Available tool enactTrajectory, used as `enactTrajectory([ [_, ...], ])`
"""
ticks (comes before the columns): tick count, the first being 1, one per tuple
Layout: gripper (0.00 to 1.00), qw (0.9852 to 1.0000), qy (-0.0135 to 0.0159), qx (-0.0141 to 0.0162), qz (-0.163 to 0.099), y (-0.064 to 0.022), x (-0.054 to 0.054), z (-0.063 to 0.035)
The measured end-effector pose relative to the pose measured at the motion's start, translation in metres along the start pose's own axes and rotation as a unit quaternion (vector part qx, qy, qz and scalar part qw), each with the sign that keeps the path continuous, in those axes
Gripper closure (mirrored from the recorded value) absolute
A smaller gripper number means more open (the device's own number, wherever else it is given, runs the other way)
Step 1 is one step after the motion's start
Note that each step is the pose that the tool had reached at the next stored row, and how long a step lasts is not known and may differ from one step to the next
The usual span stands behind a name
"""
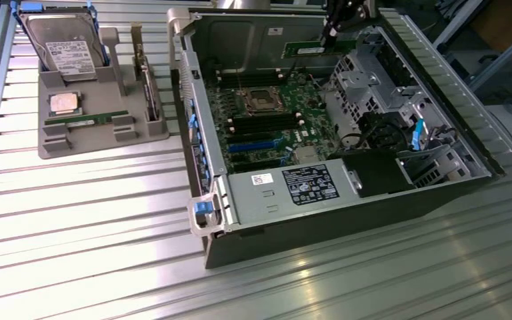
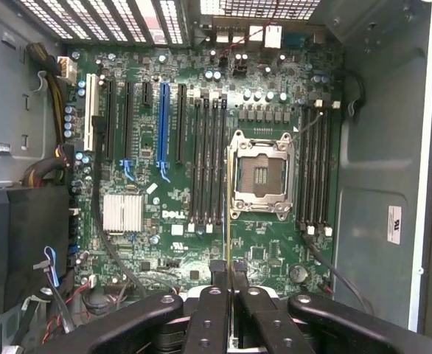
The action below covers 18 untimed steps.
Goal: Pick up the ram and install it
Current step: 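Insert the ram into the slot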
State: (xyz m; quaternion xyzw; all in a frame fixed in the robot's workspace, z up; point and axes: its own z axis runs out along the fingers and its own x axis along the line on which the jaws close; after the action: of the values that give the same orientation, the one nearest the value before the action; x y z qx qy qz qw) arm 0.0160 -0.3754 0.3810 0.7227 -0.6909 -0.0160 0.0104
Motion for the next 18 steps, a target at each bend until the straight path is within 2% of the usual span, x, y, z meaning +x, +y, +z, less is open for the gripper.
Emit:
enactTrajectory([
  [10, 0.88, 1.0, 0.0, 0.0, 0.0, 0.013, 0.0, 0.0117],
  [18, 0.88, 1.0, 0.0001, 0.0, 0.0, 0.0176, 0.0, 0.0243],
])
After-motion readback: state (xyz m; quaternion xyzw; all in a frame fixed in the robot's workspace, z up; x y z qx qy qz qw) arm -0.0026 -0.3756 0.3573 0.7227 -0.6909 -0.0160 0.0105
